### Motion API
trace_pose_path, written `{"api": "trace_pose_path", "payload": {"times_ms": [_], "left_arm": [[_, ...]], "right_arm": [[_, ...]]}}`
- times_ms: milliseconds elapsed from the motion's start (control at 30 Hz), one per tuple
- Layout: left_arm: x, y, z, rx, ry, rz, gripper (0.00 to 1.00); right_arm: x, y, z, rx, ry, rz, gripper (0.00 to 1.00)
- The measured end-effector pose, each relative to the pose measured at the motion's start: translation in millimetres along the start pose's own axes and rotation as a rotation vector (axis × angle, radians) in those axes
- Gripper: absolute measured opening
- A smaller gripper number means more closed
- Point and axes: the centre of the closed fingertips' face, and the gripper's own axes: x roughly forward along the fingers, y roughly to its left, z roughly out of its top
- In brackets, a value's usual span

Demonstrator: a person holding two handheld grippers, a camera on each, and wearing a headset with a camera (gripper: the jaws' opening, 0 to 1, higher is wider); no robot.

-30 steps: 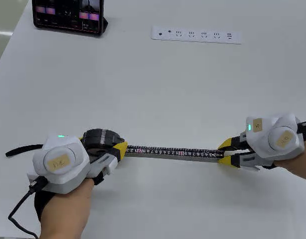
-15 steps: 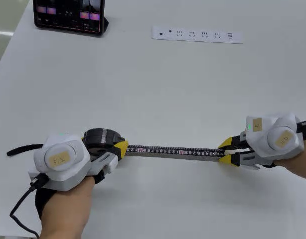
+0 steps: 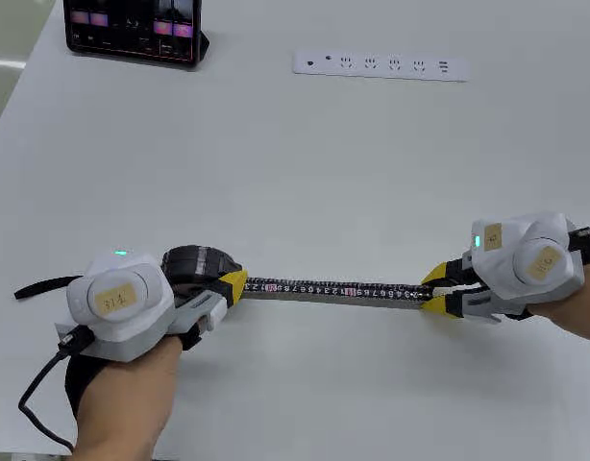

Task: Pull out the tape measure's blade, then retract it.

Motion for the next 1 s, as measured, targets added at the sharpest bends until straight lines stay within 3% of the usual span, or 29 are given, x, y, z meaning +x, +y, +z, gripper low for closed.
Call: {"api": "trace_pose_path", "payload": {"times_ms": [333,1000], "left_arm": [[0.0,0.1,-0.6,-0.007,0.003,-0.005,0.57],[-0.7,0.8,-0.7,-0.039,-0.001,-0.019,0.57]], "right_arm": [[-0.2,-1.5,-0.1,0.005,-0.003,-0.003,0.10],[13.0,-3.7,32.6,-0.002,-0.050,0.021,0.10]]}}
